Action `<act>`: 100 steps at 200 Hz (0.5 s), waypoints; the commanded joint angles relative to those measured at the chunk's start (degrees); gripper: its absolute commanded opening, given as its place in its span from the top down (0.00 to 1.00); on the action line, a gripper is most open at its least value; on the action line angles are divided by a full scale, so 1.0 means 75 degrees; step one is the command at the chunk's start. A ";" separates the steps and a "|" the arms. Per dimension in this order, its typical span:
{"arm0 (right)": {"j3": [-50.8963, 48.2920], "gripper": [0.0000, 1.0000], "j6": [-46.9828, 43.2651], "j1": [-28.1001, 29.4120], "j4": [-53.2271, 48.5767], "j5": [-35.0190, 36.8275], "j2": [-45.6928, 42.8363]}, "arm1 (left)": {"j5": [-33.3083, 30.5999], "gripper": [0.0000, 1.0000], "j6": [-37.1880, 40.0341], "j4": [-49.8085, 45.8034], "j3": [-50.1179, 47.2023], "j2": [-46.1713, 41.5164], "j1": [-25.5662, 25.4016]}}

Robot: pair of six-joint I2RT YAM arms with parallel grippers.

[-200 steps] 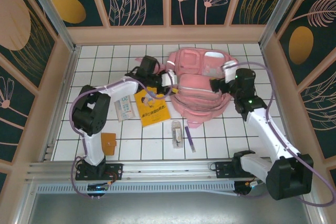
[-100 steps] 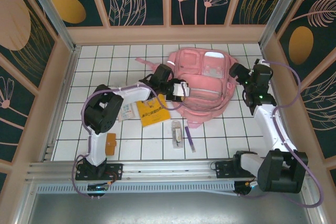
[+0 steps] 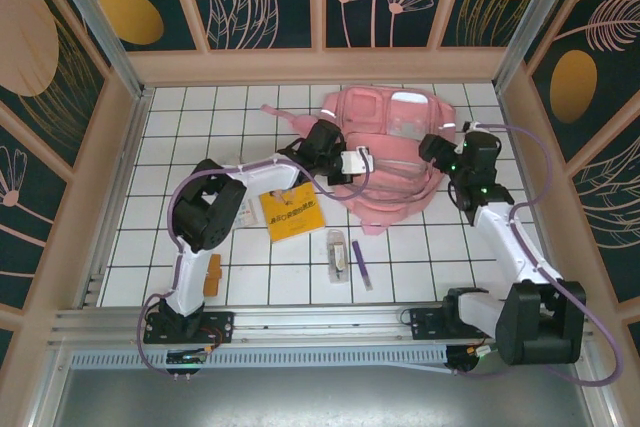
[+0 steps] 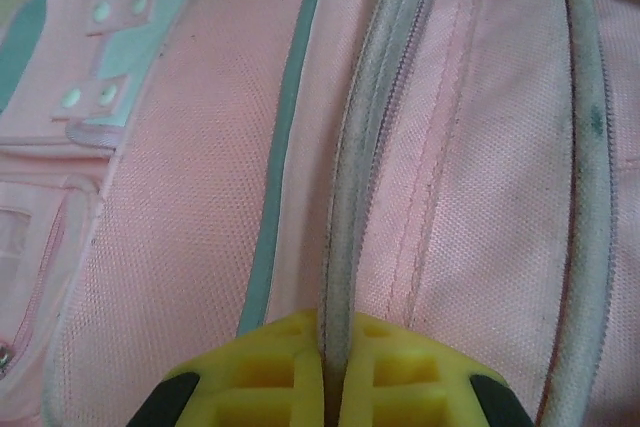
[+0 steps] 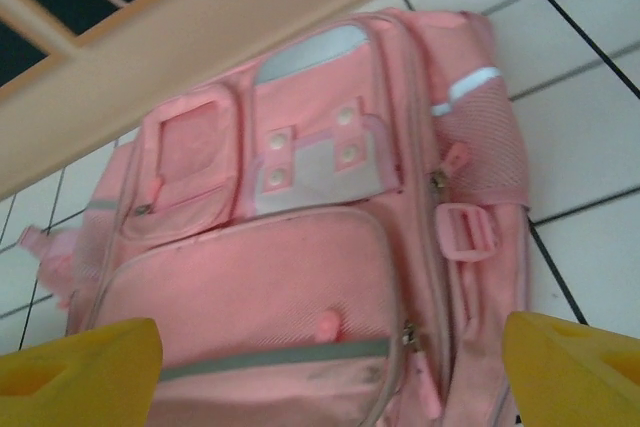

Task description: Pack the student bag

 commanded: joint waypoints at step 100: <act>-0.1373 0.13 -0.5000 0.2456 0.0699 -0.3075 -0.1597 | 0.0803 1.00 -0.2741 0.0033 0.4084 0.0220 0.0791</act>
